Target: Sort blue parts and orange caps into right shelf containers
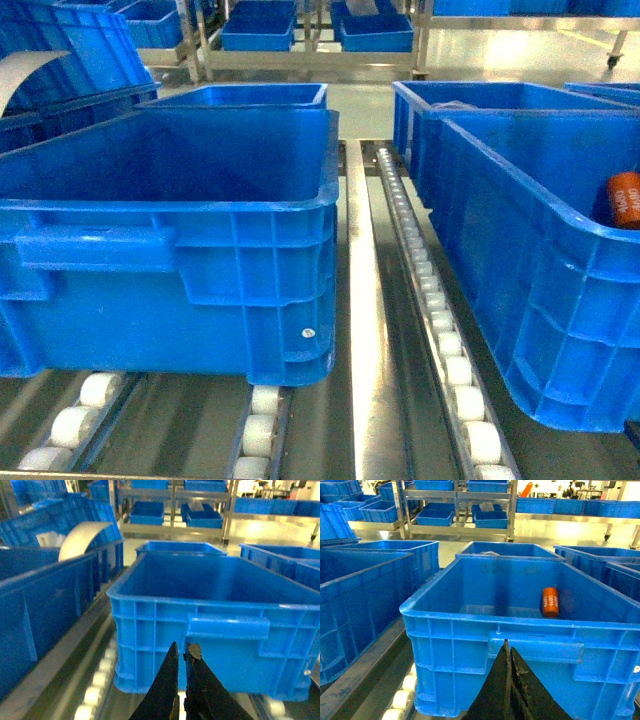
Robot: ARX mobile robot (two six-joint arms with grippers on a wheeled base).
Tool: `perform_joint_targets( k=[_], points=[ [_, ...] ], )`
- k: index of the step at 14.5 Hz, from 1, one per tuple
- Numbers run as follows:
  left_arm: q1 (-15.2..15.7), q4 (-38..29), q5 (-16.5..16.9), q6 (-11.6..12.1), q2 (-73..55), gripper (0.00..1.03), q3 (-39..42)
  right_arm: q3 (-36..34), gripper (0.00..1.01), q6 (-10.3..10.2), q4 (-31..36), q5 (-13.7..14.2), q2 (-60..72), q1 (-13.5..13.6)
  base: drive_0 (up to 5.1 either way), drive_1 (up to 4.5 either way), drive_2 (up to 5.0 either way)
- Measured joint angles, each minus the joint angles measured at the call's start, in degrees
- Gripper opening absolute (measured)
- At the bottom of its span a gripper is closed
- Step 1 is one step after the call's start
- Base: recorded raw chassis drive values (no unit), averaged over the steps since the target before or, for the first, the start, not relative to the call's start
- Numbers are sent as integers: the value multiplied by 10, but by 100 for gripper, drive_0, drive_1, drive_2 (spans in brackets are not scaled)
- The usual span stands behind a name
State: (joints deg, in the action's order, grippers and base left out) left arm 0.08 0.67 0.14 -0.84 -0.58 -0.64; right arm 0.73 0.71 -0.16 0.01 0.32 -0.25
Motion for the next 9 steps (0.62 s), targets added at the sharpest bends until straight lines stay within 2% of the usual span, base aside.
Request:
perform_joint_targets(
  k=[2,3,5,7,9],
  points=[
    [0,-4,-2,0,0,2,0,0,1,0,-1,0,0,0,0,0,0],
    [0,-4,-2,0,0,6,0,0,4,0,-1,0,0,0,0,0,0],
    [0,-4,-2,0,0,26,0,0,24,0,-1,0,0,0,0,0,0],
    [0,-4,-2,0,0,51,0,0,48,0,-1,0,0,0,0,0,0],
    [0,-4,-2,0,0,82,0,0,81,0,-1,0,0,0,0,0,0]
  ],
)
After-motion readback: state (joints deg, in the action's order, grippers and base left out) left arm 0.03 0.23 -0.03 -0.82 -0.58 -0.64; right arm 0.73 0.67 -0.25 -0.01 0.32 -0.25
